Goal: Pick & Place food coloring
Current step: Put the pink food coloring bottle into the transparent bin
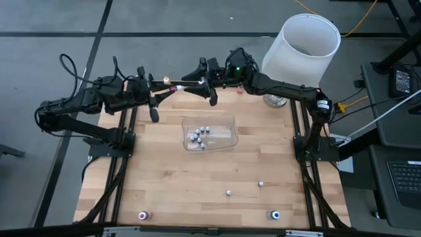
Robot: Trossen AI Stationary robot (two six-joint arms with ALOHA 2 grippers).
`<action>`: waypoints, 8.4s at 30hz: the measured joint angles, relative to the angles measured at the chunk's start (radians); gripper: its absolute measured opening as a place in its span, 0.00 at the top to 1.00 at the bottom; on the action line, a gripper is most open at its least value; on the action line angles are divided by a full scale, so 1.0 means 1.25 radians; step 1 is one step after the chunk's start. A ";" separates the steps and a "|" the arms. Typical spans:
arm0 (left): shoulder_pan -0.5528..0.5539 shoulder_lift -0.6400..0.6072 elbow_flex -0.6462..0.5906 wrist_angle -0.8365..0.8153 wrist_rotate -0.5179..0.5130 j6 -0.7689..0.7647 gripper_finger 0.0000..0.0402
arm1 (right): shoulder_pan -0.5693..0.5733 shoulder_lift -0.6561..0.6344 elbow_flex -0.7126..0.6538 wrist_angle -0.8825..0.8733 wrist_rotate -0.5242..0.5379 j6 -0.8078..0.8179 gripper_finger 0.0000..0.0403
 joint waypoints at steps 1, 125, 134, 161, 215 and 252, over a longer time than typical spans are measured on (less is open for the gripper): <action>0.000 0.005 0.000 0.004 0.002 0.004 0.82 | 0.003 0.000 0.000 0.000 0.000 -0.003 0.44; 0.001 0.000 0.169 -0.253 -0.126 0.020 0.44 | 0.158 0.243 0.132 -1.073 0.410 0.043 0.84; 0.000 0.000 0.169 -0.255 -0.118 0.020 0.46 | 0.159 0.390 0.362 -1.216 0.407 0.128 0.84; 0.000 -0.001 0.169 -0.322 -0.008 0.107 0.48 | 0.168 0.430 0.373 -1.191 0.409 0.529 0.84; 0.000 -0.062 0.168 -0.369 0.048 0.167 0.50 | 0.175 0.492 0.373 -1.130 0.395 0.631 0.81; 0.000 -0.061 0.169 -0.387 0.048 0.160 0.50 | 0.175 0.494 0.450 -1.146 0.412 0.603 0.52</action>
